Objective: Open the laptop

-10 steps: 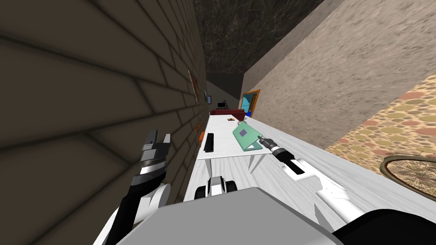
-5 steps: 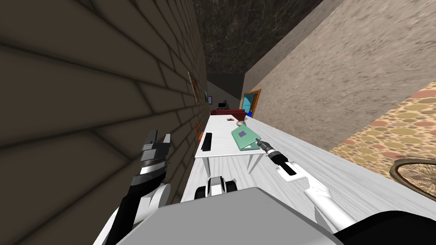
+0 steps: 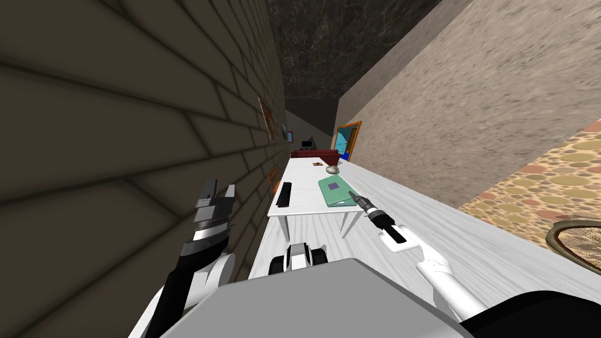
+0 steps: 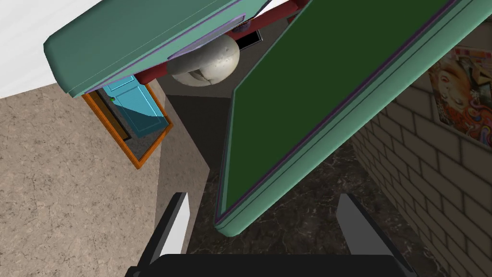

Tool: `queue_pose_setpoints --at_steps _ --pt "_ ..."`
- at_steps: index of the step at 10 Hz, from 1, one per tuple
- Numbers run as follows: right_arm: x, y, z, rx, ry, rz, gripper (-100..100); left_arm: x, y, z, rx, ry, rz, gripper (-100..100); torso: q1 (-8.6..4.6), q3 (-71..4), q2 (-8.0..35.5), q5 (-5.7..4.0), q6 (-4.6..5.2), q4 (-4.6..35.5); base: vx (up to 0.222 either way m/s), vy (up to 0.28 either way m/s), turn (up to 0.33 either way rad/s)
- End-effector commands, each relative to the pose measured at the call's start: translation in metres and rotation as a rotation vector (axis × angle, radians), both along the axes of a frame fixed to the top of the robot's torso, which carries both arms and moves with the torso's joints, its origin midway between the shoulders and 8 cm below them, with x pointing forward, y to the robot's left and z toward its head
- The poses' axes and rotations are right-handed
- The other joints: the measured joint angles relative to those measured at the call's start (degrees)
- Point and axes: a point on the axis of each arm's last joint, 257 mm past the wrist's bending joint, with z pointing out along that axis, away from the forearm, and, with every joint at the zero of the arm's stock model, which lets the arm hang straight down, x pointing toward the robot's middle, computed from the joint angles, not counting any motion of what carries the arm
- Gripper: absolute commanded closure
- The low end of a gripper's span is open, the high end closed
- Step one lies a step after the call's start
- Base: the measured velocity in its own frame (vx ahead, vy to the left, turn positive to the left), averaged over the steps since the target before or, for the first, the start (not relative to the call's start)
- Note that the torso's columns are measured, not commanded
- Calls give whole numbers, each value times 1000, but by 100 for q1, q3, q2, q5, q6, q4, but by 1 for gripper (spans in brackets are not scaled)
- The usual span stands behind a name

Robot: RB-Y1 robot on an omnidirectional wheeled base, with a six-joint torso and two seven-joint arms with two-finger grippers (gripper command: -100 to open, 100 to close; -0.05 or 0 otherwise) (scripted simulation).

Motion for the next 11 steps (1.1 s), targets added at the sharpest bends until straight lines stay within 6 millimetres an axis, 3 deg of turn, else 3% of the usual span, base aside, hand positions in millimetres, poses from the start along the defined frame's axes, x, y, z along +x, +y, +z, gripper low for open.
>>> queue_pose_setpoints --at_steps 1,4,5,6,11 --pt "0 -8 20 1 0 -4 -100 0 0 0 0 0 0 0 -10 6 11 1 2 7 8 25 -7" --pt "0 -11 42 3 1 -2 -100 0 0 0 0 0 0 0 -27 11 17 -7 4 7 0 17 -1" --pt "-1 -10 37 1 0 -2 -100 0 0 0 0 0 0 0 -26 9 14 -7 5 6 -1 6 -2" --pt "-1 -11 38 2 1 -3 0 0 0 0 0 0 0 0 -28 7 11 -8 4 5 0 0 0" --pt "-1 -11 38 2 1 -3 0 0 0 0 0 0 0 0 -23 8 12 -5 4 5 0 0 0"
